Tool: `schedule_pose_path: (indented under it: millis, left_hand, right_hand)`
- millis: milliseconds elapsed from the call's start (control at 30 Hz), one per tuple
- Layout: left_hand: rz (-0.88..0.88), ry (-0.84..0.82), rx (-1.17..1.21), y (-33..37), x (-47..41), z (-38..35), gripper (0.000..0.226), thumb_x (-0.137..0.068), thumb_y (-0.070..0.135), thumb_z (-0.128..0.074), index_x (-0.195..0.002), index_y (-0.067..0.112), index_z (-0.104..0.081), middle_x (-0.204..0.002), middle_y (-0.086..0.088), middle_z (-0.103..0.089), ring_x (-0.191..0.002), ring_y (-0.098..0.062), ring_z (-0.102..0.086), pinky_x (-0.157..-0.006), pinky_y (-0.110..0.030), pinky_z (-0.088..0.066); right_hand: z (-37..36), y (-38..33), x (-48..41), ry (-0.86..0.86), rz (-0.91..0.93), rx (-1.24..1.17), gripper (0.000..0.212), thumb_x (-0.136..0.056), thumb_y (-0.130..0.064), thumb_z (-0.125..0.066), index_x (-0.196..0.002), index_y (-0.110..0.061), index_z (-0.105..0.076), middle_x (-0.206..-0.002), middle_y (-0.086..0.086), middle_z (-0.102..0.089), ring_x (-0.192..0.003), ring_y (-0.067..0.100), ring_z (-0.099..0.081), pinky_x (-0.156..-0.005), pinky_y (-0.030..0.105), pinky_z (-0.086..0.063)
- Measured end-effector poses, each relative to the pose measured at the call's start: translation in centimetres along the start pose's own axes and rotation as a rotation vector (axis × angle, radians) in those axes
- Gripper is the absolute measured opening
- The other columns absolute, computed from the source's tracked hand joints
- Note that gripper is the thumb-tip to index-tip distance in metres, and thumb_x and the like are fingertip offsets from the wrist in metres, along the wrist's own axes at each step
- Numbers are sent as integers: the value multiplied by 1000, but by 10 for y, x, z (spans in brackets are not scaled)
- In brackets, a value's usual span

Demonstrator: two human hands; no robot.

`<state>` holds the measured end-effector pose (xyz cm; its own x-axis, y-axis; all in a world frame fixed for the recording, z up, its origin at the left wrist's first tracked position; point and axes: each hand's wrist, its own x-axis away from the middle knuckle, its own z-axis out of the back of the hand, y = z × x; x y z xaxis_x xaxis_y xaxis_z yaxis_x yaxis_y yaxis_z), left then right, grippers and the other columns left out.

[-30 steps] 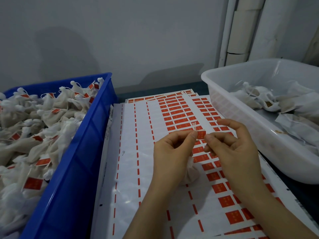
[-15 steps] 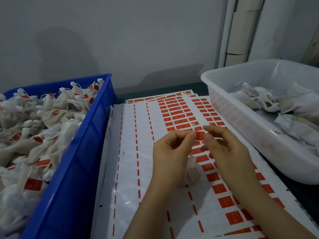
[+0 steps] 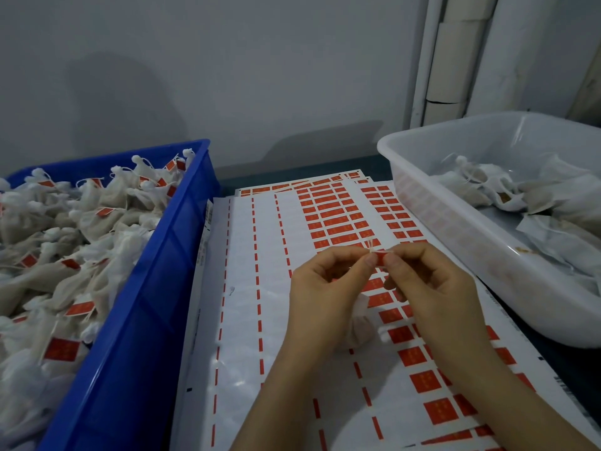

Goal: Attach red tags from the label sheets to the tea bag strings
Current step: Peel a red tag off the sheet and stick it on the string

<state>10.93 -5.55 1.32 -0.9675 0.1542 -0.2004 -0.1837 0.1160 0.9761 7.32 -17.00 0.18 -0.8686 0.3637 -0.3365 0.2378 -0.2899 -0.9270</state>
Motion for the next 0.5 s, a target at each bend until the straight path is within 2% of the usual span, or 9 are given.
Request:
schedule_pose_path:
  millis: [100,200,300,367,433,500]
  left_hand:
    - [-5,-22,-6,0,0,-1,26,-83,23,-68,-72,47,-69,-84,20,-71,-89,-1,-66,-66,-8,-50]
    - [-12,-42,-30,0,1,-1,27,-85,22,-67,-73,46,-68,-84,19,-70,-88,-3,-66,-66,-8,-50]
    - [-8,-52,-64,-1,2,-1,25,-85,21,-68,-69,40,-69,-82,20,-70,-87,-1,-66,-65,-6,-48]
    - [-5,-52,-113,-3,3,-3,20,-85,22,-67,-70,36,-67,-81,21,-69,-85,0,-65,-63,-4,-47]
    - [5,-62,-163,-4,4,-5,16,-86,25,-66,-74,35,-65,-82,23,-68,-85,3,-64,-63,-3,-46]
    - [13,-60,-186,-5,5,-6,14,-87,25,-64,-77,35,-64,-83,25,-67,-86,7,-63,-63,0,-45]
  right_hand:
    - [0,-1,1,3,3,-35,20,-73,-47,-50,-87,-35,-59,-89,-28,-63,-83,-7,-60,-65,1,-45]
    - [0,0,1,29,-2,-28,18,-76,-45,-49,-84,-33,-59,-86,-27,-64,-80,-5,-61,-61,2,-45]
    - [0,4,1,53,-11,22,8,-86,-32,-53,-80,-31,-58,-85,-30,-63,-80,-7,-61,-55,6,-46]
    - [1,5,0,50,-15,40,11,-88,-27,-53,-79,-31,-58,-82,-27,-64,-79,-8,-60,-60,8,-45]
    - [1,5,0,47,-15,53,11,-88,-27,-53,-79,-31,-58,-78,-23,-65,-78,-7,-61,-63,10,-45]
    - [0,2,1,42,-16,51,10,-87,-32,-52,-79,-32,-58,-76,-23,-64,-76,-7,-61,-60,9,-46]
